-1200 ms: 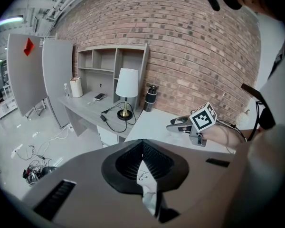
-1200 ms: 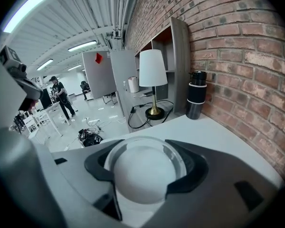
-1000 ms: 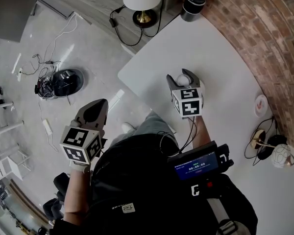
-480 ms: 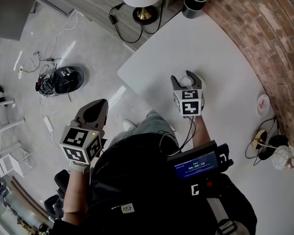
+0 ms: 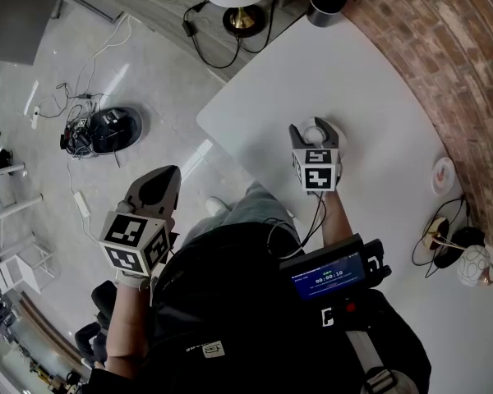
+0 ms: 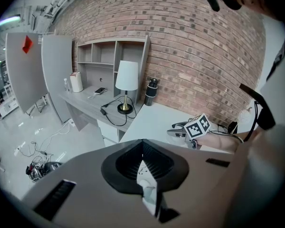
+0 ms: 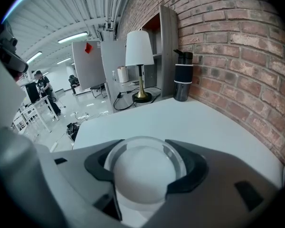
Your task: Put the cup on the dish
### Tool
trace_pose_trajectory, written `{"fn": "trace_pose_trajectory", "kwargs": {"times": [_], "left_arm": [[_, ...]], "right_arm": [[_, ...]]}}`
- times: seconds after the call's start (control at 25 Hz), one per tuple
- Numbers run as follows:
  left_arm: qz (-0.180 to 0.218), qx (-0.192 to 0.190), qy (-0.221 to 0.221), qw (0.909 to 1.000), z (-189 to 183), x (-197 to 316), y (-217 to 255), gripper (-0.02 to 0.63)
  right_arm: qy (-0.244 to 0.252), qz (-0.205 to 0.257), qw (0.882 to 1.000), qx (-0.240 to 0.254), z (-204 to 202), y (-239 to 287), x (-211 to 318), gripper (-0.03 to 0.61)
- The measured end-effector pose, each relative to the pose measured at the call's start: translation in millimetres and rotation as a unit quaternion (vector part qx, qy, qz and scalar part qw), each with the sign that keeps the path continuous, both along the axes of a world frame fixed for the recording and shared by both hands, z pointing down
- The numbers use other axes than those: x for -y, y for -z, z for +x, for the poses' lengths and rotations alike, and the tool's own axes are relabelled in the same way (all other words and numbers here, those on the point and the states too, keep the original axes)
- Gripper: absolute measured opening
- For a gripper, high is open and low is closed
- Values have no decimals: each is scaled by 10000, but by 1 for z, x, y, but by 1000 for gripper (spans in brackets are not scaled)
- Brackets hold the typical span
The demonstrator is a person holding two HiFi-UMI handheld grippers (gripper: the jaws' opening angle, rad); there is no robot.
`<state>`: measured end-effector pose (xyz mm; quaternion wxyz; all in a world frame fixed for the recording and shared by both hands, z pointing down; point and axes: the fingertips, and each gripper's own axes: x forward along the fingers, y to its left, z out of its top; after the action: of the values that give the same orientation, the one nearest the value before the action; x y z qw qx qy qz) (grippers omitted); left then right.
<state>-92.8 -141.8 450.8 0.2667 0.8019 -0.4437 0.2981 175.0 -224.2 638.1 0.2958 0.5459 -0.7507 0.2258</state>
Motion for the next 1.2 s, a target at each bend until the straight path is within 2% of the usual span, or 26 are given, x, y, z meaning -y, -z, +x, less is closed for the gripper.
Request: {"fn": "trace_pose_trajectory", "kwargs": {"times": [0.72,1.2], "left_arm": [[-57,12,82,9999,8,-5,-5,6],[-64,23,178,9998,8,-10,-6,6]], "right_arm": [[-166,-56,9997,-174,16,-31,-5,264],[-207,-46,9996,-187,18,-34,-4,264]]}}
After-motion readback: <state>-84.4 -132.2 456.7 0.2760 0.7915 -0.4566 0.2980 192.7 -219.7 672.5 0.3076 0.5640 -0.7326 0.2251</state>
